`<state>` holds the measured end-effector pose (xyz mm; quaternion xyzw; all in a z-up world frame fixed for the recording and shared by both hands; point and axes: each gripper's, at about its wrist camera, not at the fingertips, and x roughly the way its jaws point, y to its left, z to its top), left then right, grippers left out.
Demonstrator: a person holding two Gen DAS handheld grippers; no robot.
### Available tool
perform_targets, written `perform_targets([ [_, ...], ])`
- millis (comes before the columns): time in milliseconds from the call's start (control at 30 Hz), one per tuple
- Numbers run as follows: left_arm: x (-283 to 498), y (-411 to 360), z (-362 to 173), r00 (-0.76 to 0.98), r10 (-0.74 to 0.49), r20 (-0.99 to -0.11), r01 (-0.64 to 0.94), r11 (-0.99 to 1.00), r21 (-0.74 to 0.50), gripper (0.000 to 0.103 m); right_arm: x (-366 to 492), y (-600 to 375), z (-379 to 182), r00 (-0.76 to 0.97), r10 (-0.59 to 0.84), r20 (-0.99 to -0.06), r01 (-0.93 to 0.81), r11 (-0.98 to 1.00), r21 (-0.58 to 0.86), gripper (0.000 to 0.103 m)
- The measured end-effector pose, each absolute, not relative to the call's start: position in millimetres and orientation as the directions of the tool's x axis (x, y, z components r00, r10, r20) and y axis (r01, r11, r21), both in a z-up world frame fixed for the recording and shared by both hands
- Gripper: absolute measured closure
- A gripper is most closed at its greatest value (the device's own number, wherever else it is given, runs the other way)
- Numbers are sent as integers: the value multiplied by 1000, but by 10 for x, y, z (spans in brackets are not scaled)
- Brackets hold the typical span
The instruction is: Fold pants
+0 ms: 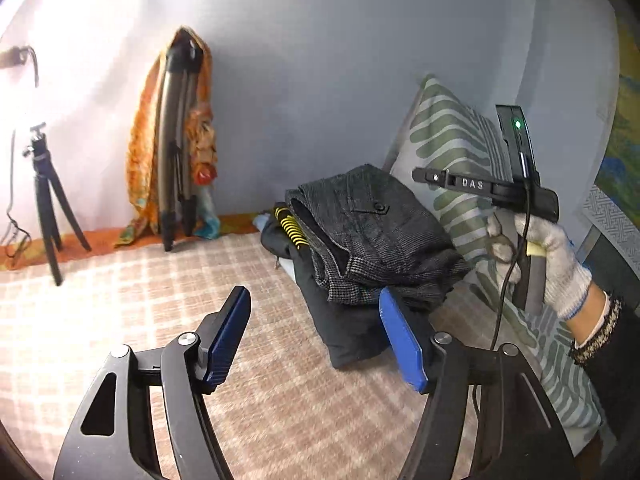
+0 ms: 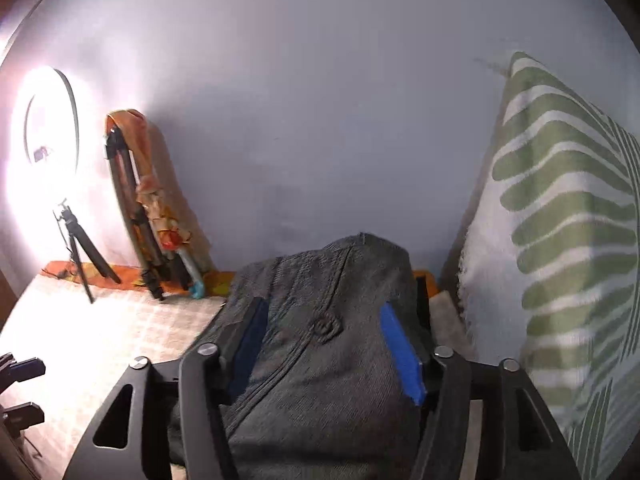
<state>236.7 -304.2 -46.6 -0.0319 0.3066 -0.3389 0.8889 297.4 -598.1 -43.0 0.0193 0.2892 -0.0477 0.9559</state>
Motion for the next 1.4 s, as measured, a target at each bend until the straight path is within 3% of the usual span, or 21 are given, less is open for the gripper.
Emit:
perform_targets([
  [300, 1965, -2784, -134, 598, -633, -492, 592, 762, -260, 22, 2290, -5415, -200, 837, -119, -534, 127, 992, -21, 15],
  [500, 1645, -2615, 39, 619, -629, -470, 610, 762, -218, 22, 1811, -5119, -106, 855, -126, -502, 152, 988, 10, 2],
  [667, 1477, -2472, 77, 620, -638, -457, 607, 759, -237, 16, 1416, -4949, -70, 860, -146, -489, 182, 983, 26, 0],
  [1167, 1097, -2428, 28, 694, -554, -460, 589, 804, -81, 8, 626, -4638, -259, 850, -248, -466, 261, 965, -38, 0],
  [1233, 1083, -2435, -9, 707, -532, -466, 578, 815, -53, 3, 558, -4602, -281, 852, -250, -459, 267, 963, -28, 0],
  [1400, 1098, -2393, -94, 698, -535, -477, 576, 814, -70, 0, 475, -4519, -386, 850, -250, -464, 275, 961, -15, 0],
])
